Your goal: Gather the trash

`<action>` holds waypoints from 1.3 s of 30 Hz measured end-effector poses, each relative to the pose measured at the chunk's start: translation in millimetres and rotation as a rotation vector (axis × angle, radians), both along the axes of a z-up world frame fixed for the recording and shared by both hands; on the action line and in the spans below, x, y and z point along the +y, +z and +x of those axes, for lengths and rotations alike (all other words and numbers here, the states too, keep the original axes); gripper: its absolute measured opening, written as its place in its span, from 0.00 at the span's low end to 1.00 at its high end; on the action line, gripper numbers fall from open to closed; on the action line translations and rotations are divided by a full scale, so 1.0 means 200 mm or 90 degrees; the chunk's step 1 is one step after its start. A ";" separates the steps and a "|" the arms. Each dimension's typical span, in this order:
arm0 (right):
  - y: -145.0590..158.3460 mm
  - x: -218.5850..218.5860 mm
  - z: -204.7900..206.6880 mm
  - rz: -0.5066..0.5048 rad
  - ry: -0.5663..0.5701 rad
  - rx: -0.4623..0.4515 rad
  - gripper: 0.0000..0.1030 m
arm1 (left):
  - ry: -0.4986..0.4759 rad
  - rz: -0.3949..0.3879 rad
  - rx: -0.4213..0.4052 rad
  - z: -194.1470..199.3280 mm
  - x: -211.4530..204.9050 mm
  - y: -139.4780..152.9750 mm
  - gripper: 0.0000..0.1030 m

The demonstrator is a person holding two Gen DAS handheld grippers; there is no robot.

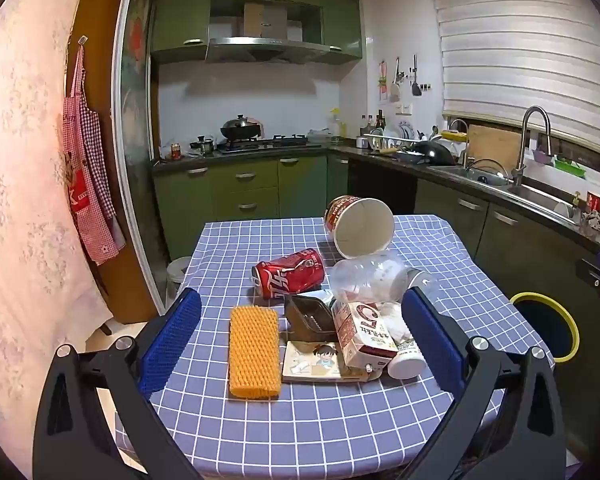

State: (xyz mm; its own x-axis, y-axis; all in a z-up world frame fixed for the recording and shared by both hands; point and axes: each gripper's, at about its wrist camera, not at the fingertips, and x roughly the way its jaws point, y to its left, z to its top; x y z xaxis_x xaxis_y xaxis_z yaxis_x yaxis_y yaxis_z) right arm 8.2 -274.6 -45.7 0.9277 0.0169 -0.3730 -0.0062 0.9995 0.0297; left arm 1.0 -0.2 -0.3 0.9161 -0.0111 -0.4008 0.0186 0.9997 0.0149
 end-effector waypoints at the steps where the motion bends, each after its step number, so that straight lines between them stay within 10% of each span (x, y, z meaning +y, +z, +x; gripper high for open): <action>1: 0.00 0.00 0.00 0.000 0.000 0.000 0.94 | -0.002 -0.002 0.001 0.00 0.00 0.00 0.96; 39: -0.05 0.01 0.04 0.004 -0.002 0.010 0.94 | -0.003 0.015 0.012 0.02 -0.03 -0.04 0.96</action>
